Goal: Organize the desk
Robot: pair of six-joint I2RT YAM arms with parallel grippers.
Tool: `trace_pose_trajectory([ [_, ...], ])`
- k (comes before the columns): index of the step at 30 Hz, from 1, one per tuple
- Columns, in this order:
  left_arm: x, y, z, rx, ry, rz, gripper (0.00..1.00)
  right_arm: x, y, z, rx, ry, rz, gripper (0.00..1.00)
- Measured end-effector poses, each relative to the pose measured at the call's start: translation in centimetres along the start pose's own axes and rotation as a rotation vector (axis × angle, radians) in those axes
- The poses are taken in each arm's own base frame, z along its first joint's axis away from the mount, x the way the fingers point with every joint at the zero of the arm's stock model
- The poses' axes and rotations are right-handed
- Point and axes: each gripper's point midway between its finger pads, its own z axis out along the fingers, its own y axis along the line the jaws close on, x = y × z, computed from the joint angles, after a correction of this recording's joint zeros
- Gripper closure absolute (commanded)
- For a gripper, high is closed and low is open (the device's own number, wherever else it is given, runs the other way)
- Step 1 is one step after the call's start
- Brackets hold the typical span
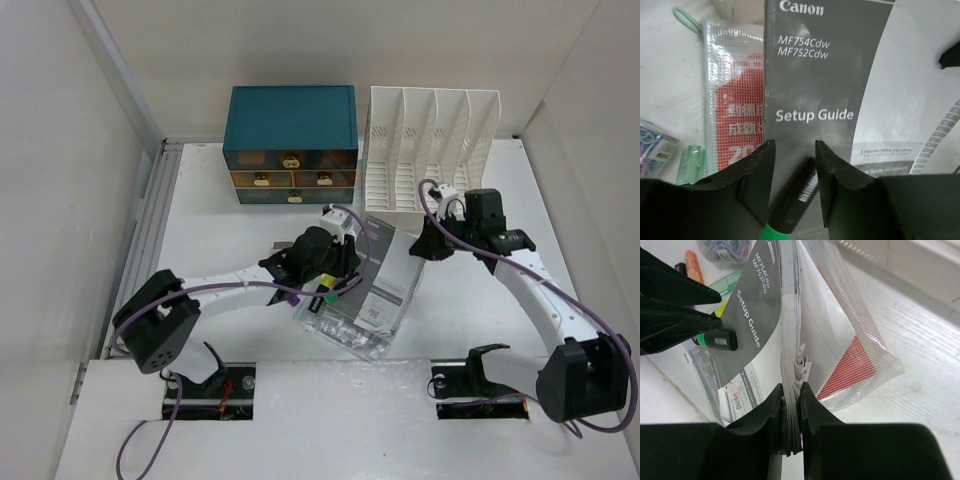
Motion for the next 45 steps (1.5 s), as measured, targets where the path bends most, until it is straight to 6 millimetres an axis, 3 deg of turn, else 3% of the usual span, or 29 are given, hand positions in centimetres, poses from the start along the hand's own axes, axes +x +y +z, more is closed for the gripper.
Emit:
trace_pose_trajectory([
  [8, -2.4, -0.1, -2.7, -0.011, -0.072, 0.001, 0.61, -3.3, 0.2, -1.7, 0.059, -0.059, -0.078, 1.0],
  [15, 0.5, 1.6, -3.0, -0.063, -0.004, 0.008, 0.61, -7.6, 1.0, -3.5, 0.122, -0.138, -0.17, 1.0],
  [20, 0.8, 1.9, -3.6, -0.074, 0.011, 0.009, 0.57, -12.9, 1.7, -7.2, 0.2, -0.249, -0.259, 1.0],
  [25, -1.0, 1.2, -5.5, -0.052, -0.039, 0.005, 0.56, -19.3, 3.2, -12.5, 0.299, -0.42, -0.356, 1.0],
  [28, -2.6, 0.5, -6.7, -0.029, -0.088, -0.002, 0.55, -21.6, 3.4, -14.8, 0.358, -0.499, -0.381, 1.0],
  [33, -3.5, 0.1, -7.8, -0.013, -0.115, -0.011, 0.55, -22.6, 1.7, -16.1, 0.483, -0.53, -0.354, 1.0],
  [45, -3.6, -0.1, -8.7, -0.01, -0.118, -0.029, 0.55, -24.5, -3.0, -16.6, 0.724, -0.59, -0.288, 1.0],
])
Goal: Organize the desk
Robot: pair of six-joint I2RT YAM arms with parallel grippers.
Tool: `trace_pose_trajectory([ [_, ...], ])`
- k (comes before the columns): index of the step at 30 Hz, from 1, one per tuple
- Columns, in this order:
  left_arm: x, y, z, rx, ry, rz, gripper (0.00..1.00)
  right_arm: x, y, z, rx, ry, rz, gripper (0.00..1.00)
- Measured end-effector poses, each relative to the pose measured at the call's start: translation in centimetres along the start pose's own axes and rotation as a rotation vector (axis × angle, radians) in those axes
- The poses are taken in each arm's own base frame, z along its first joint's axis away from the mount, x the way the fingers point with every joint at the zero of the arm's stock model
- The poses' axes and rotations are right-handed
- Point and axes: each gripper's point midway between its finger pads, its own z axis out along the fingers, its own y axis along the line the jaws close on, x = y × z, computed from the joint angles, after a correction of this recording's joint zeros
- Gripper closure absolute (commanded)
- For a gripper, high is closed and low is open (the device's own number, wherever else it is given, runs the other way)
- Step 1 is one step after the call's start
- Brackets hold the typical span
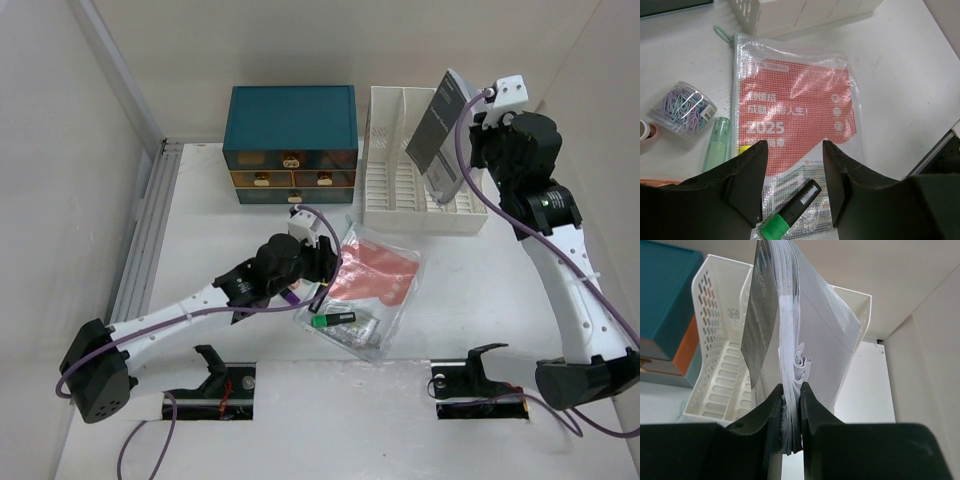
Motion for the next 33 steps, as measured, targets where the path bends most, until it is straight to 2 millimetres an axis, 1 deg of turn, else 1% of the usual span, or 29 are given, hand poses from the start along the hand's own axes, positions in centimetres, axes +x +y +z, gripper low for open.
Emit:
trace_pose_trajectory([
  [4, -0.3, -0.2, -0.4, 0.004, -0.013, -0.005, 0.54, 0.8, -0.3, 1.5, 0.042, 0.012, 0.009, 1.0],
  [9, -1.0, -0.7, -0.9, 0.015, -0.037, -0.012, 0.54, 2.4, -0.4, 3.2, 0.086, 0.051, 0.038, 1.0],
  [14, -0.7, -0.6, -0.9, 0.011, -0.033, -0.014, 0.54, 3.9, -0.1, 5.3, 0.113, 0.085, 0.095, 1.0],
  [16, -0.2, -0.3, -0.9, 0.004, -0.025, -0.019, 0.54, 4.2, 0.4, 5.8, 0.113, 0.093, 0.113, 1.0],
  [18, 0.6, 0.1, -0.9, -0.005, -0.01, -0.021, 0.54, 4.2, 1.4, 6.1, 0.107, 0.091, 0.127, 1.0],
  [20, 1.1, 0.4, -0.9, -0.013, 0.001, -0.021, 0.54, 3.9, 2.8, 6.1, 0.096, 0.081, 0.132, 1.0],
  [25, 1.2, 0.5, -0.8, -0.018, 0.001, -0.022, 0.54, 3.1, 6.7, 6.5, 0.101, 0.049, 0.113, 1.0],
  [27, 1.1, 0.5, -0.8, -0.019, 0.0, -0.022, 0.54, 3.4, 7.9, 7.0, 0.117, 0.048, 0.104, 1.0],
  [30, 1.2, 0.6, -0.8, -0.022, 0.0, -0.022, 0.54, 4.2, 9.3, 8.4, 0.146, 0.054, 0.093, 1.0],
  [33, 1.2, 0.6, -0.8, -0.022, 0.001, -0.022, 0.54, 5.4, 10.0, 9.6, 0.174, 0.071, 0.083, 1.0],
])
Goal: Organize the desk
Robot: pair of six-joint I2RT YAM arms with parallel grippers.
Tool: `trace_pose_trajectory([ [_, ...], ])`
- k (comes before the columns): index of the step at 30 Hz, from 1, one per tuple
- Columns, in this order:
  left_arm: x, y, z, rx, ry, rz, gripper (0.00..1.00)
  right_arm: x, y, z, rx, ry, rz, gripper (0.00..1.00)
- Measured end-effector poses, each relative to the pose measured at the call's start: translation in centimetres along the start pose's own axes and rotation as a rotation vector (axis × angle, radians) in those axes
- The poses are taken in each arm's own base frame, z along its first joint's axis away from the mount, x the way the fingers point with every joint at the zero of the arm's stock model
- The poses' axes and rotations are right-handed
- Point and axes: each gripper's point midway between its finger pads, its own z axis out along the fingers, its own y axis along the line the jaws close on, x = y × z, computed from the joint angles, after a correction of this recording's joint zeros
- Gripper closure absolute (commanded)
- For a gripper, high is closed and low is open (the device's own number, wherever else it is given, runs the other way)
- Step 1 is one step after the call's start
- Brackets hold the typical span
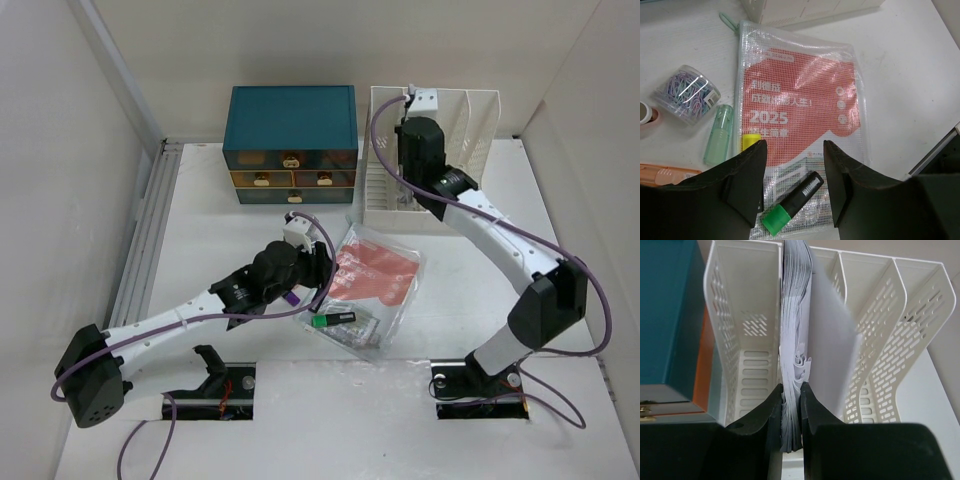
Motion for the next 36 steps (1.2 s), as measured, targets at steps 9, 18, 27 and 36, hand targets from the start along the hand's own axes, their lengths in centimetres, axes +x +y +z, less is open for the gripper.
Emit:
trace_pose_trajectory([
  [9, 0.1, 0.1, 0.0, -0.006, 0.005, -0.006, 0.54, -0.1, 0.2, 1.3, 0.043, -0.033, 0.053, 1.0],
  [18, -0.2, 0.1, -0.4, -0.011, -0.005, -0.023, 0.53, 3.8, -1.4, 4.0, 0.078, 0.022, 0.073, 0.63],
  [27, 0.5, 0.2, 0.0, -0.002, -0.009, -0.041, 0.53, 4.5, -1.3, 3.0, -0.027, 0.011, 0.072, 0.0],
  [36, 4.9, 1.2, 1.9, 0.004, 0.071, -0.037, 0.55, -4.7, -2.8, -8.6, -0.426, -0.252, -0.011, 0.0],
])
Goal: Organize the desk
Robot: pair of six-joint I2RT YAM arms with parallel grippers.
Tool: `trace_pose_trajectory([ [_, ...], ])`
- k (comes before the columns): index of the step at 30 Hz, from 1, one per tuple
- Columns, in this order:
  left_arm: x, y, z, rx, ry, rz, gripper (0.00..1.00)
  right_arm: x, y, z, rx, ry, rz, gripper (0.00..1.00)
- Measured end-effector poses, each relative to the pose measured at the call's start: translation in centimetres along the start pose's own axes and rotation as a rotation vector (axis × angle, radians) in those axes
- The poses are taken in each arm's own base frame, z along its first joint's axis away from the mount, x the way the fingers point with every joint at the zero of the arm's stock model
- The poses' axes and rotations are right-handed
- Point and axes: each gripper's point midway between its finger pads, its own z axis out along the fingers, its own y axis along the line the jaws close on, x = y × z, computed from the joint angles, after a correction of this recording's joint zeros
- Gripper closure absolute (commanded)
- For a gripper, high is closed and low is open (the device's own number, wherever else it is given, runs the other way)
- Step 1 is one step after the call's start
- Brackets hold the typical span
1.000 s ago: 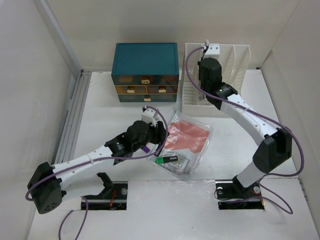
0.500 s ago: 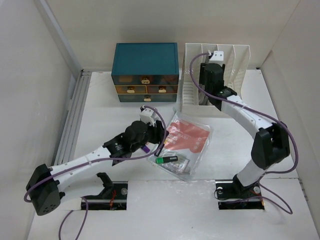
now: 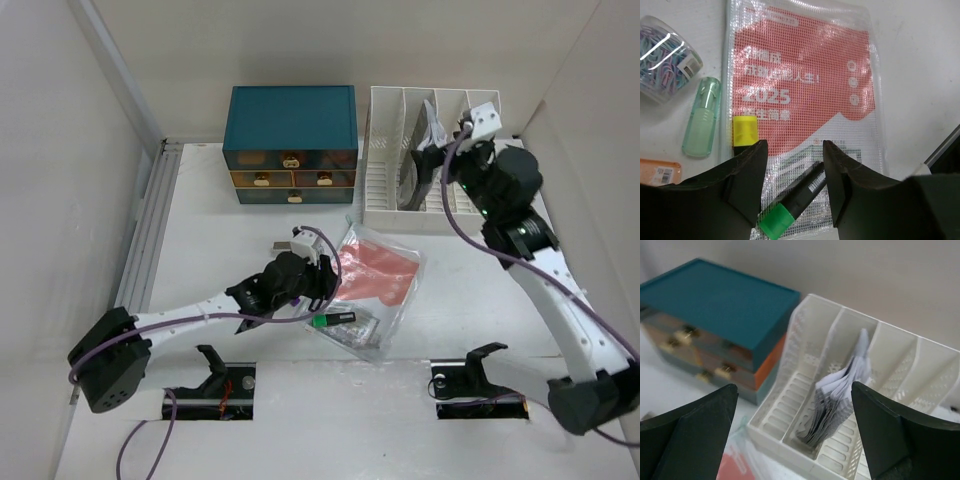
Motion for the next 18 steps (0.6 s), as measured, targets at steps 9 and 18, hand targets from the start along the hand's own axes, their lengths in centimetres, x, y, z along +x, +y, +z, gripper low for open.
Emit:
trace_pose_trajectory([
  [9, 3.2, 0.1, 2.3, 0.016, 0.066, 0.033, 0.59, 13.6, 8.9, -6.6, -0.533, 0.28, 0.103, 0.17],
  [18, 5.0, 0.5, 4.3, -0.004, 0.123, 0.084, 0.59, 24.4, 11.0, -9.1, -0.573, 0.629, 0.325, 0.17],
])
